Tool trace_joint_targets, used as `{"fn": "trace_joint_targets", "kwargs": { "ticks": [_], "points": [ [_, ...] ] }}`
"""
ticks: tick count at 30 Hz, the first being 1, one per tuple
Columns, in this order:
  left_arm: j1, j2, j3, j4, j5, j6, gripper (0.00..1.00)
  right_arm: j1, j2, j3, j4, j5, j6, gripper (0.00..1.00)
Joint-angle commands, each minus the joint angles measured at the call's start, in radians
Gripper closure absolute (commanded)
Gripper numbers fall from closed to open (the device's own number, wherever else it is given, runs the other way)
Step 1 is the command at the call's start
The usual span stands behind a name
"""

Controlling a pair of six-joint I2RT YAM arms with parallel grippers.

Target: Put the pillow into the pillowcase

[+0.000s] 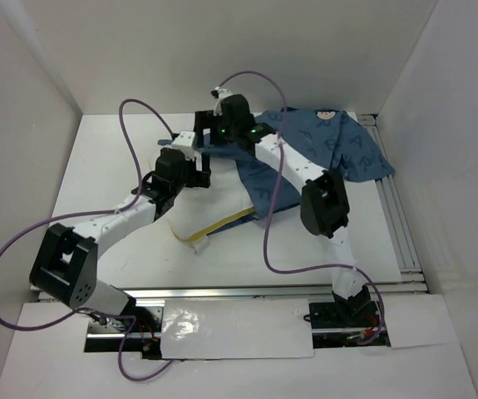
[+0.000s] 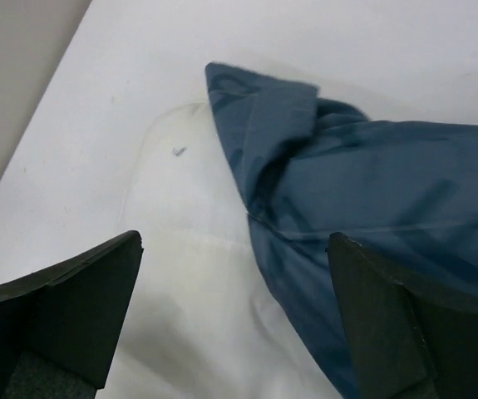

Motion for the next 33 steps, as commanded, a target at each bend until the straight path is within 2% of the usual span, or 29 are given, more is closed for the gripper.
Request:
{"fn": "trace_joint_targets", "kwargs": {
  "ticks": [1, 3, 6, 9, 10, 12, 14, 15, 17, 21, 22, 23, 24, 25, 26, 28, 30, 33],
  "points": [
    [-0.051, -0.104, -0.011, -0.107, -0.138, 0.017, 0.00, -0.075, -0.211, -0.047, -0.032, 0.016, 0.016, 0.00],
    [-0.123, -0.151, -0.023, -0.202, -0.199, 0.067, 0.00, -0.095, -0.300, -0.105, -0.032, 0.050, 0.016, 0.00],
    [-0.223, -0.173, -0.041, -0.338, -0.219, 0.058, 0.00, -0.137, -0.409, -0.171, -0.092, 0.112, 0.007, 0.00],
    [-0.324, -0.210, -0.129, -0.302, -0.219, 0.102, 0.00, -0.172, -0.536, -0.312, -0.166, 0.146, -0.002, 0.00],
    [-0.346, -0.210, -0.182, -0.259, -0.230, 0.103, 0.00, -0.184, -0.577, -0.445, -0.150, 0.160, -0.002, 0.00],
    [-0.392, -0.210, -0.218, -0.231, -0.267, 0.124, 0.00, -0.184, -0.713, -0.596, -0.106, 0.143, 0.008, 0.00],
    [-0.417, -0.196, -0.218, -0.253, -0.331, 0.124, 0.00, -0.194, -0.798, -0.801, -0.035, 0.089, 0.008, 0.00],
    [-0.417, -0.196, -0.218, -0.265, -0.393, 0.124, 0.00, -0.194, -0.838, -0.857, -0.035, 0.065, 0.008, 0.00],
    [-0.417, -0.153, -0.188, -0.291, -0.428, 0.098, 0.00, -0.182, -0.933, -0.973, -0.044, 0.043, 0.028, 0.00],
    [-0.406, -0.053, -0.178, -0.310, -0.480, 0.044, 0.00, -0.152, -1.038, -1.069, -0.113, 0.057, 0.061, 0.00],
    [-0.406, -0.027, -0.157, -0.329, -0.498, 0.019, 0.04, -0.139, -1.067, -1.078, -0.132, 0.057, 0.061, 0.00],
    [-0.406, 0.029, -0.143, -0.340, -0.508, 0.006, 0.23, -0.119, -1.079, -1.087, -0.168, 0.057, 0.061, 0.00],
    [-0.406, 0.060, -0.116, -0.377, -0.523, -0.014, 0.36, -0.105, -1.090, -1.099, -0.185, 0.066, 0.061, 0.00],
    [-0.415, 0.091, -0.070, -0.546, -0.581, -0.113, 0.65, -0.090, -1.101, -1.100, -0.199, 0.078, 0.047, 0.02],
    [-0.426, 0.117, 0.020, -0.626, -0.654, -0.191, 1.00, -0.050, -1.110, -1.130, -0.209, 0.115, 0.036, 0.07],
    [-0.452, 0.149, 0.076, -0.717, -0.788, -0.296, 1.00, -0.007, -1.110, -1.144, -0.209, 0.175, 0.027, 0.11],
    [-0.452, 0.160, 0.142, -0.770, -0.788, -0.336, 1.00, 0.064, -1.075, -1.158, -0.230, 0.268, 0.027, 0.12],
    [-0.452, 0.136, 0.194, -0.749, -0.692, -0.336, 1.00, 0.142, -0.983, -1.126, -0.278, 0.440, 0.070, 0.14]
  ]
}}
